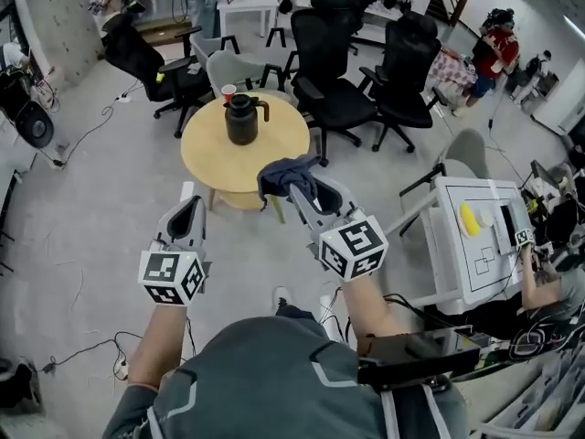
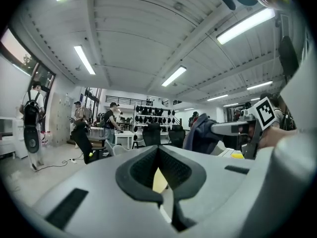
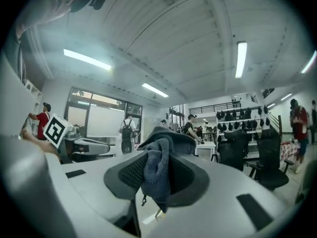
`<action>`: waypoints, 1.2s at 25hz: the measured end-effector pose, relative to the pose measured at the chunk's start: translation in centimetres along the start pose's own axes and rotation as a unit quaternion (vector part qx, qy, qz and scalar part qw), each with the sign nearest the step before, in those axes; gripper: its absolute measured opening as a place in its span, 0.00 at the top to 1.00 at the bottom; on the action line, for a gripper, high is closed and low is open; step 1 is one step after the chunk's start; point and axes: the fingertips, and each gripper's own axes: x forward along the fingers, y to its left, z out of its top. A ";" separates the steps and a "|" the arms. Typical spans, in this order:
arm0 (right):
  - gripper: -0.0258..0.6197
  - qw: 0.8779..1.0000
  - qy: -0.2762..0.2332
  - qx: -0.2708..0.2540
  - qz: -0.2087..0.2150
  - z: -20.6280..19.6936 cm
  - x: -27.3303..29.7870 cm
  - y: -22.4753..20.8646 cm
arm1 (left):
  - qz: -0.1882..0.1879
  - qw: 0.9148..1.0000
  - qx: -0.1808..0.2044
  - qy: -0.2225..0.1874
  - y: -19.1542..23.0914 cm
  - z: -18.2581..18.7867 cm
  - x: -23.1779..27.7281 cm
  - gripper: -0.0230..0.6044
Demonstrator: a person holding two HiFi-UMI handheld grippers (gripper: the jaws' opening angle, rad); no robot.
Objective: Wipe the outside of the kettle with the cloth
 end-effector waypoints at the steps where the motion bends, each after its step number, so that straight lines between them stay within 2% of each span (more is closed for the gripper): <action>1: 0.78 1.000 0.001 0.003 0.008 0.0 1.0 -1.1 | 0.005 1.000 -0.002 0.002 0.2 0.2 1.3 0.95; 7: 0.78 1.000 -0.014 0.002 0.019 -0.4 5.4 -7.7 | 0.026 1.000 0.001 0.006 1.4 0.0 8.1 0.95; 12: 0.78 0.999 -0.015 0.013 0.028 0.2 8.1 -13.5 | 0.050 0.999 0.007 0.012 1.8 1.8 13.7 0.95; 19: 0.78 0.999 -0.015 0.016 0.042 -0.6 10.8 -16.1 | 0.054 0.998 0.011 0.034 2.8 1.1 17.7 0.95; 24: 0.78 1.000 -0.011 0.016 0.019 -0.9 13.8 -17.3 | 0.037 0.999 0.017 0.030 5.4 1.2 20.0 0.95; 30: 0.78 0.999 0.005 0.011 -0.036 -1.8 18.8 -19.0 | 0.009 0.999 0.010 0.035 11.3 0.3 23.3 0.95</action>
